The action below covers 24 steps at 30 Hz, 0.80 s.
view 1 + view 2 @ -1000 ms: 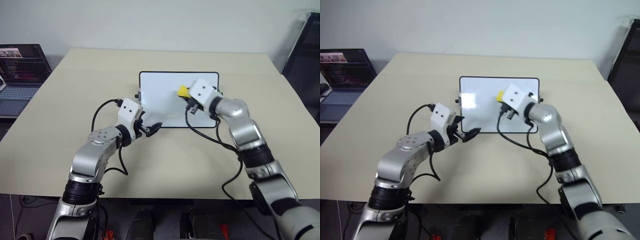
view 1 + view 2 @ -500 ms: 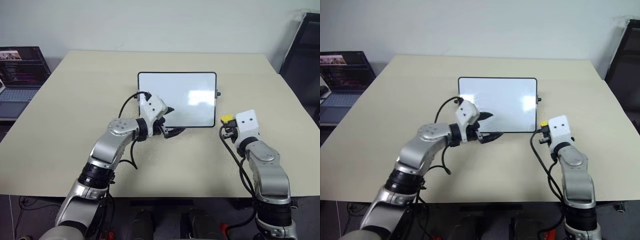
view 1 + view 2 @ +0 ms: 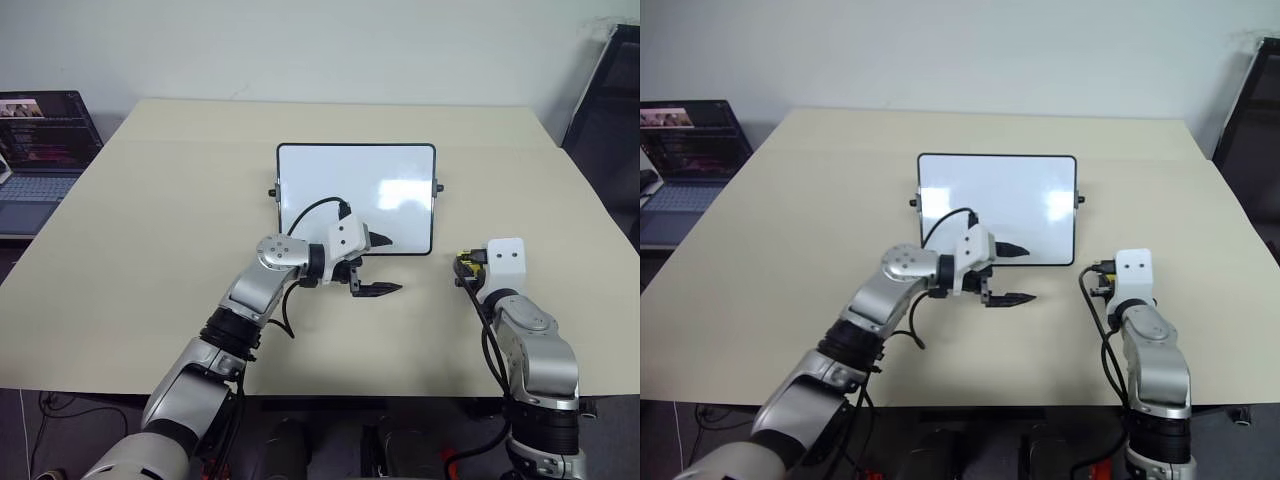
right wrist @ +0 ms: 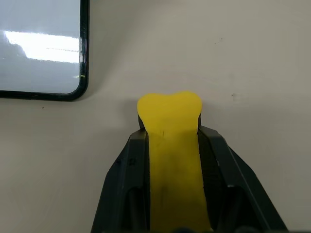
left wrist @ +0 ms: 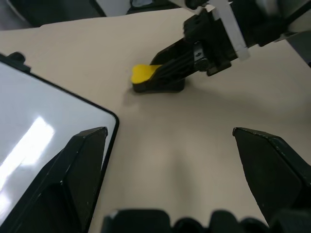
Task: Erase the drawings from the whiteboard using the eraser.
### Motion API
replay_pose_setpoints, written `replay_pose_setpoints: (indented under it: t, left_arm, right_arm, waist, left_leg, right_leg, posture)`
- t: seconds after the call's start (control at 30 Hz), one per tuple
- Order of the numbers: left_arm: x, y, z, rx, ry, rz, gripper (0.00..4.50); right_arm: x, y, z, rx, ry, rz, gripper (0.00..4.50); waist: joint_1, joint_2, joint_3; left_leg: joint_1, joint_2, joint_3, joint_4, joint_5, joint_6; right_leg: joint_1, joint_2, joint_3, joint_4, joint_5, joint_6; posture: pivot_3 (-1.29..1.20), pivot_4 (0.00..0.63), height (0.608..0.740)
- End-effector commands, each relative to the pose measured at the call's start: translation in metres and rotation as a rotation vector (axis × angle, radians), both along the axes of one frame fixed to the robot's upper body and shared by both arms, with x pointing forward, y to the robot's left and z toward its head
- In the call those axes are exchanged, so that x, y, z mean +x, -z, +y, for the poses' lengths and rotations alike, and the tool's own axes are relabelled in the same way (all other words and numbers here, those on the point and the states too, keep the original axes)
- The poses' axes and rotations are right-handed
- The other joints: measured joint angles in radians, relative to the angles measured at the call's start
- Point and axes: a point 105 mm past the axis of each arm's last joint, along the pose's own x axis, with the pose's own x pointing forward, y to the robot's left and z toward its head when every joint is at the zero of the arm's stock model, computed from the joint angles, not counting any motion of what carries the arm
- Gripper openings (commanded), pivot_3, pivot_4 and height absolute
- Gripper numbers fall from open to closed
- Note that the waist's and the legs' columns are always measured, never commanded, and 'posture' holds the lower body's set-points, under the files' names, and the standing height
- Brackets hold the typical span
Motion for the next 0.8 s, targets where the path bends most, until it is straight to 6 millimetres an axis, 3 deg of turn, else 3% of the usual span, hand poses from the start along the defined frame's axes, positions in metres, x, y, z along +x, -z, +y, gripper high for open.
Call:
replay_pose_setpoints:
  t: [0.03, 0.17, 0.5, 0.6, 0.7, 0.8]
  left_arm:
    - [-0.004, -0.01, -0.009, -0.001, 0.064, -0.069, 4.5]
    - [-0.005, -0.009, -0.013, -0.001, 0.084, -0.077, 4.5]
    - [-0.005, -0.006, -0.01, -0.006, 0.075, -0.073, 4.5]
    - [-0.003, -0.004, 0.002, -0.003, 0.035, -0.069, 4.5]
    - [0.004, -0.01, 0.028, -0.034, -0.071, -0.046, 4.5]
    - [0.009, -0.021, 0.057, -0.153, -0.246, 0.021, 4.5]
  right_arm:
    - [0.005, -0.012, -0.005, 0.024, 0.016, -0.053, 1.0]
    - [0.009, -0.013, -0.008, 0.042, 0.021, -0.055, 1.0]
    - [0.013, -0.017, -0.014, 0.068, 0.026, -0.075, 4.46]
    - [0.012, -0.034, -0.01, 0.085, 0.026, -0.161, 4.49]
    - [0.003, -0.051, -0.005, 0.027, 0.003, -0.242, 4.49]
    - [-0.015, -0.044, 0.016, -0.021, -0.139, -0.228, 4.49]
  waist:
    - [0.0, 0.0, 0.0]
    - [0.0, 0.0, 0.0]
    - [0.0, 0.0, 0.0]
    - [-0.004, 0.0, 0.0]
    - [-0.01, 0.001, 0.0]
    - [-0.013, 0.001, 0.0]
  left_leg:
    - [0.0, 0.0, 0.0, 0.0, 0.0, 0.0]
    - [0.0, 0.0, 0.0, 0.0, 0.0, 0.0]
    - [0.0, 0.0, 0.0, 0.0, 0.0, 0.0]
    - [0.0, 0.0, 0.0, 0.0, 0.0, 0.0]
    - [0.0, 0.001, 0.0, 0.0, 0.0, 0.0]
    - [-0.001, 0.001, -0.002, -0.001, 0.0, 0.0]
  right_leg:
    - [0.0, 0.0, 0.0, 0.0, 0.0, 0.0]
    - [0.0, 0.0, 0.0, 0.0, 0.0, 0.0]
    - [0.0, 0.0, 0.0, 0.0, 0.0, 0.0]
    - [0.0, 0.0, 0.0, 0.0, 0.0, 0.0]
    - [0.0, 0.001, 0.0, 0.0, 0.0, 0.0]
    - [0.0, 0.001, 0.0, 0.0, 0.0, 0.0]
  posture:
    - [0.0, 0.15, 0.74]
    - [0.0, 0.15, 0.74]
    - [0.0, 0.15, 0.74]
    - [0.0, 0.15, 0.74]
    - [0.0, 0.15, 0.74]
    - [0.0, 0.15, 0.74]
